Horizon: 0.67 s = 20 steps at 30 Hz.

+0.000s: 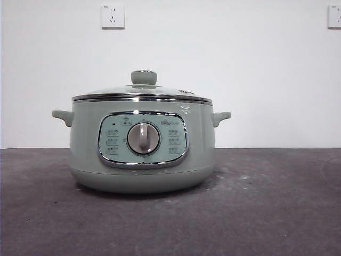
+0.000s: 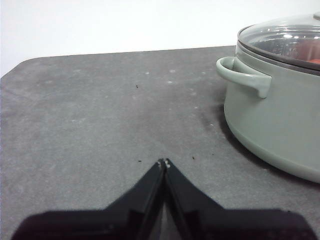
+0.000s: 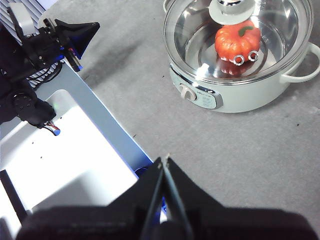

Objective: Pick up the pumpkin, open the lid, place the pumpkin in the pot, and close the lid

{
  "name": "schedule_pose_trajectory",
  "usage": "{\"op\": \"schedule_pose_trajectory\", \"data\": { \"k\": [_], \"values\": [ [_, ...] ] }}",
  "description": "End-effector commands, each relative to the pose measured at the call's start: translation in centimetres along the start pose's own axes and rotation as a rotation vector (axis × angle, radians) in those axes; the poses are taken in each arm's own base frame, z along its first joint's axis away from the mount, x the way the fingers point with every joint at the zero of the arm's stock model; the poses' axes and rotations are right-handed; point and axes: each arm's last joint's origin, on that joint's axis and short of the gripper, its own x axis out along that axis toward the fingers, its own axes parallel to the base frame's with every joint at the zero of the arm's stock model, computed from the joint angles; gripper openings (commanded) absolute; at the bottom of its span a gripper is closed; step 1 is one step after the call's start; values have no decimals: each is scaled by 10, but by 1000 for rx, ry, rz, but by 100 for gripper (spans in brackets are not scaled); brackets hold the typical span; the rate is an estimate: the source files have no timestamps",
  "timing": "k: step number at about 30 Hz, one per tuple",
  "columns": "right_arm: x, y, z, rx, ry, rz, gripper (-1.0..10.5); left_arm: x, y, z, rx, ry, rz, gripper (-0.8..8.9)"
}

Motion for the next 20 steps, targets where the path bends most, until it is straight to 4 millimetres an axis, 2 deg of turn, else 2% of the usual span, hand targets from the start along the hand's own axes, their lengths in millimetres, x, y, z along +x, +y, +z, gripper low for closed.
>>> {"op": "schedule_pose_trajectory", "data": {
  "k": [1, 6, 9, 13, 16, 20],
  "values": [
    [-1, 1, -2, 1, 11, 2, 1, 1, 0, -5, -8, 17, 5, -4],
    [-4, -1, -3, -3, -4, -18, 1, 1, 0, -5, -8, 17, 5, -4],
    [-20, -5, -8, -29, -79, -91, 1, 1, 0, -5, -8, 16, 5, -4],
    [-50, -6, -13, -36, -329, -126, 1, 1, 0, -5, -8, 15, 5, -4],
    [-67, -4, -28, -29, -462, -177, 1, 1, 0, -5, -8, 15, 5, -4],
    [-70, -5, -54, -18, -562, -346, 1, 1, 0, -5, -8, 15, 5, -4]
  ]
}}
